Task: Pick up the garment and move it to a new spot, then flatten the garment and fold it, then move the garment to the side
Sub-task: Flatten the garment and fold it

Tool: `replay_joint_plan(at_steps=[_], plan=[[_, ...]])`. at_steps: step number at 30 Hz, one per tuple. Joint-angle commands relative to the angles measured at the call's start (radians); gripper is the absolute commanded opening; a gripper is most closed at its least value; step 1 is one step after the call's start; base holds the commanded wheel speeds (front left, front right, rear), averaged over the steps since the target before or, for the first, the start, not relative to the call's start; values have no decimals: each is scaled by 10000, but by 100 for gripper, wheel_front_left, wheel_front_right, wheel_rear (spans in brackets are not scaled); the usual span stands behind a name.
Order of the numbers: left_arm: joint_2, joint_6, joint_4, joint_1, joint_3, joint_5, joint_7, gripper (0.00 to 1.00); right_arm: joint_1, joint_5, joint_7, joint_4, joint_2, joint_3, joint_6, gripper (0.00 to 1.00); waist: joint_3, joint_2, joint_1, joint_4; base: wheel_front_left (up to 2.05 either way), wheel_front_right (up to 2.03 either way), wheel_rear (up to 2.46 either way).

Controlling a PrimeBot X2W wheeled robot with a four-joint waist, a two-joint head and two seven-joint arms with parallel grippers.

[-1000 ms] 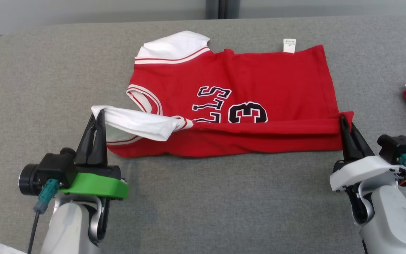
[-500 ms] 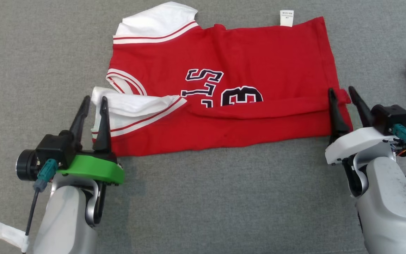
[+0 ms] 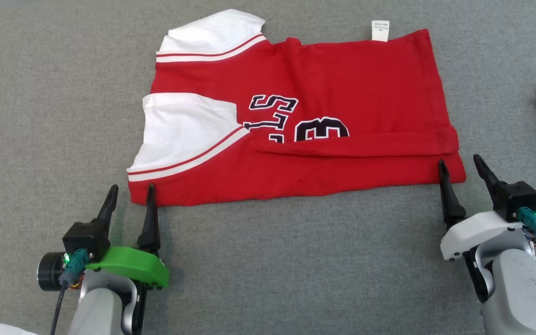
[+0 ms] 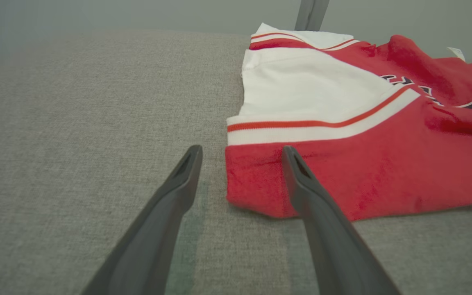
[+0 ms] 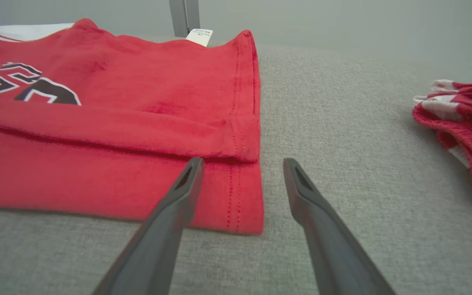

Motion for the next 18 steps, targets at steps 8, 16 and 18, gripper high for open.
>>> replay_joint_plan(at_steps=[8, 16, 18], plan=[[4, 32, 882, -461, -137, -242, -3, 100, -216, -279, -40, 561, -31, -274, -21, 100, 301, 0, 0, -14, 0, 0, 0], [-2, 28, 1853, -577, -790, -722, 47, 0, -508, -261, 37, 1742, -8, 7, -19, 33, 389, 0, 0, -7, 0, 0, 0], [-32, 26, 2193, -534, -1144, -1003, 80, 0, -534, -26, 53, 1966, -4, 199, -21, 0, 328, 0, 0, 7, 0, 0, 0]])
